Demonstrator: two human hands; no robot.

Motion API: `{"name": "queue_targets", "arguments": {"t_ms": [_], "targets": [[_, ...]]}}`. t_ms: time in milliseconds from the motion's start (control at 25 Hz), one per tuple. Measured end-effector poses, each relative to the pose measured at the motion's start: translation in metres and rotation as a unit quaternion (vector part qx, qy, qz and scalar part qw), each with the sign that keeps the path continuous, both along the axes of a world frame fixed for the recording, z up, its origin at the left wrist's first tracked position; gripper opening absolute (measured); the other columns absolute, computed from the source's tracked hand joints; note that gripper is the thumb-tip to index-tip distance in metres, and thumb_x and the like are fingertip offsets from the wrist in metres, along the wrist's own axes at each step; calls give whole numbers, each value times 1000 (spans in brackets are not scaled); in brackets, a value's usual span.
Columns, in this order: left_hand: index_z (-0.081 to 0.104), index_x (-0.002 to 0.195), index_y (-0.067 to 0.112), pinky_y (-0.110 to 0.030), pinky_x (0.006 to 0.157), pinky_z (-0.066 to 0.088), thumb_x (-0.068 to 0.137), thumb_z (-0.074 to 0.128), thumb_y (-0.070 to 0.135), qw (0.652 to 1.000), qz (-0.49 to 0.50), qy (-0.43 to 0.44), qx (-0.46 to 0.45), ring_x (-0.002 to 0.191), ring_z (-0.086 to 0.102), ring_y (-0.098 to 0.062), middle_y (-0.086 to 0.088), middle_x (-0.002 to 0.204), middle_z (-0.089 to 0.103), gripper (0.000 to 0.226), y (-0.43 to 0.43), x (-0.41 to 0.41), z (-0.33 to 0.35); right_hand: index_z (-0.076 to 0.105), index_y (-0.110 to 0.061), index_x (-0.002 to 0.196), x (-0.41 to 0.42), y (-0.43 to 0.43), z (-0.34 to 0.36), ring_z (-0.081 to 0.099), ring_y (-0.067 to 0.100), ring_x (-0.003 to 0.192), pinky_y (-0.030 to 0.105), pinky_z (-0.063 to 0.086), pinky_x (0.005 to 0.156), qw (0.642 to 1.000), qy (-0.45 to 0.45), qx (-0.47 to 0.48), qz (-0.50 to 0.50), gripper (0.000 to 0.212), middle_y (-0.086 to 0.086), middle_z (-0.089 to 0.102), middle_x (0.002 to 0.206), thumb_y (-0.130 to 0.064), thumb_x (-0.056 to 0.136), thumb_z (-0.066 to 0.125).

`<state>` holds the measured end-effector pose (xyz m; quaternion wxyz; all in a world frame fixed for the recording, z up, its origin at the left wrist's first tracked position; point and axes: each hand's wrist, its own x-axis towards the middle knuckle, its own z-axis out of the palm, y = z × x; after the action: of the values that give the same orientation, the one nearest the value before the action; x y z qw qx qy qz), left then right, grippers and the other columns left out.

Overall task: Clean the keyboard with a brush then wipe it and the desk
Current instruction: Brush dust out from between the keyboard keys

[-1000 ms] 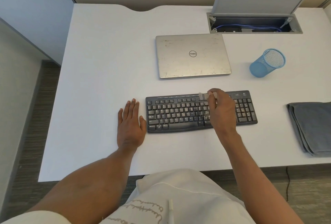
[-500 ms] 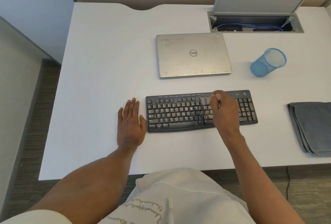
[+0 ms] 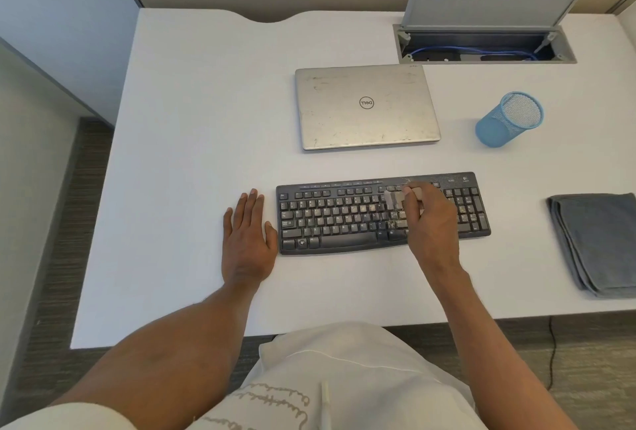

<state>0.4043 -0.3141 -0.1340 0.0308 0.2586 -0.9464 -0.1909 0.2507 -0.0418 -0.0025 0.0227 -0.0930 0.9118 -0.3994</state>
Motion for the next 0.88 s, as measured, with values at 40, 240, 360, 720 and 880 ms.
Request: {"name": "queue_targets", "arguments": {"t_ms": [40, 240, 360, 720, 880], "targets": [[30, 166, 15, -42, 134, 4, 105, 26, 34, 1000, 0, 1, 0, 164, 8, -12, 3, 176, 21, 64, 0, 0, 0, 66, -8, 108, 2, -2, 0, 59, 19, 77, 33, 48, 69, 1000, 7, 5, 5, 19, 2, 65, 86, -16, 108, 49], [30, 166, 15, -41, 134, 3, 105, 26, 35, 1000, 1, 1, 0, 164, 9, -12, 3, 176, 21, 64, 0, 0, 0, 64, -5, 99, 9, 12, -4, 61, 29, 77, 44, 49, 67, 998, -46, 16, 27, 20, 9, 65, 82, -11, 106, 46], [30, 166, 15, -41, 134, 2, 105, 25, 36, 1000, 1, -3, 0, 164, 8, -11, 3, 176, 21, 65, 0, 0, 0, 63, -2, 92, 8, 20, 1, 59, 29, 75, 44, 45, 63, 999, -43, 14, 11, 23, 9, 64, 79, -10, 106, 46], [30, 167, 16, -41, 134, 2, 105, 26, 35, 1000, 5, -1, 5, 164, 8, -10, 4, 176, 21, 65, 0, 0, 0, 66, -9, 97, 16, 23, -4, 61, 28, 73, 45, 48, 62, 999, -41, 11, 28, 19, 7, 66, 78, -10, 105, 48], [30, 167, 16, -40, 134, 2, 105, 27, 34, 1000, 5, -1, 3, 164, 8, -10, 4, 176, 21, 64, 1, 0, 0, 66, -8, 103, 16, 22, 3, 59, 20, 77, 40, 50, 68, 1000, 5, 15, 24, 18, 0, 65, 83, -13, 107, 49]]}}
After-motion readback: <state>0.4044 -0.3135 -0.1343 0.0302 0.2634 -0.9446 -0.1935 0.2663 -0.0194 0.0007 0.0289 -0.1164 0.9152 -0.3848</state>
